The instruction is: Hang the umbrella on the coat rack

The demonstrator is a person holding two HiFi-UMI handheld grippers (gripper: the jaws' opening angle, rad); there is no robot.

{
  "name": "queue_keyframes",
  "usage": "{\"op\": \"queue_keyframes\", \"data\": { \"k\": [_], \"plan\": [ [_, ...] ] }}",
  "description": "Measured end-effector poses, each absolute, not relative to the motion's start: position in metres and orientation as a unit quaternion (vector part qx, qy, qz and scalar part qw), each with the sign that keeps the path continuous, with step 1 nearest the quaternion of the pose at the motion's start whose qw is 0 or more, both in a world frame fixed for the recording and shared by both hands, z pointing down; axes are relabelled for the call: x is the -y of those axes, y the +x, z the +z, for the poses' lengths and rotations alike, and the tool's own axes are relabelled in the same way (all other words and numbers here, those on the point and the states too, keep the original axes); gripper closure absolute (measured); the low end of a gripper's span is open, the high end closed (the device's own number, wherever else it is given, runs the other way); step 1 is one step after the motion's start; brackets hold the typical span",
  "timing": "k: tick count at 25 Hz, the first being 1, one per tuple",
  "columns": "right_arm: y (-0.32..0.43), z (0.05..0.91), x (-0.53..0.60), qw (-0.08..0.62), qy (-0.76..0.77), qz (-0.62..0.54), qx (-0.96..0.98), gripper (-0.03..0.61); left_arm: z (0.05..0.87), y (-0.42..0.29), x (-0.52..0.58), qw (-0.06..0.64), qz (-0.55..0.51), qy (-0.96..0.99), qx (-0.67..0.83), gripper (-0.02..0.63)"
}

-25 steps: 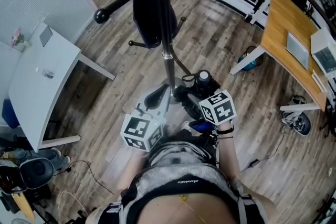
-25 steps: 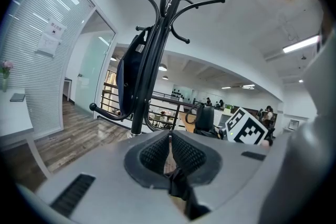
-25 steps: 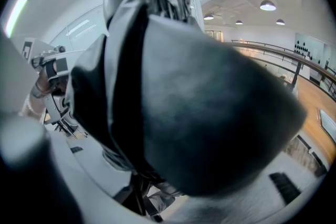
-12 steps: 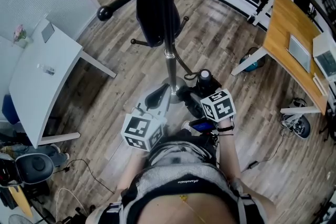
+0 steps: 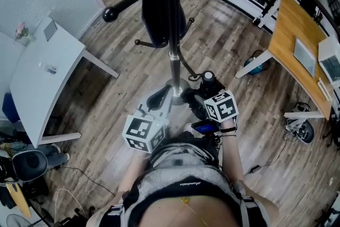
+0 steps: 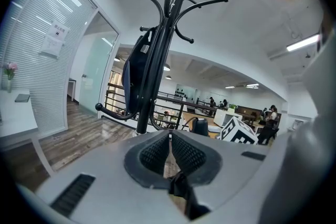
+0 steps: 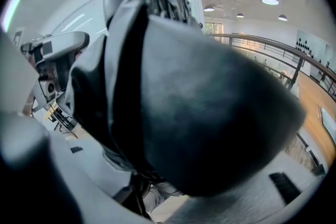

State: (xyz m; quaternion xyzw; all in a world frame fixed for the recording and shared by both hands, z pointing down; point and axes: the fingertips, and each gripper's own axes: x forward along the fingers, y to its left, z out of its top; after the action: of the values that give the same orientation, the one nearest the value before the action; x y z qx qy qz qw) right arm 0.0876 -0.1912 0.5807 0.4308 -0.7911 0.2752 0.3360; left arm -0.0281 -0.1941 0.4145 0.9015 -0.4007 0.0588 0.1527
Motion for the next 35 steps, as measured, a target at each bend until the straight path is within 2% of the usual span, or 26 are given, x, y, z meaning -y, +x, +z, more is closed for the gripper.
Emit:
{"op": "queue_keyframes", "data": {
  "k": [35],
  "plan": [
    [0.087,0.600,0.209,0.363,0.406,0.275,0.792,0.311,0.414,-0.036,0.203,0.152,0.049,0.898,0.411,0.598]
  ]
}}
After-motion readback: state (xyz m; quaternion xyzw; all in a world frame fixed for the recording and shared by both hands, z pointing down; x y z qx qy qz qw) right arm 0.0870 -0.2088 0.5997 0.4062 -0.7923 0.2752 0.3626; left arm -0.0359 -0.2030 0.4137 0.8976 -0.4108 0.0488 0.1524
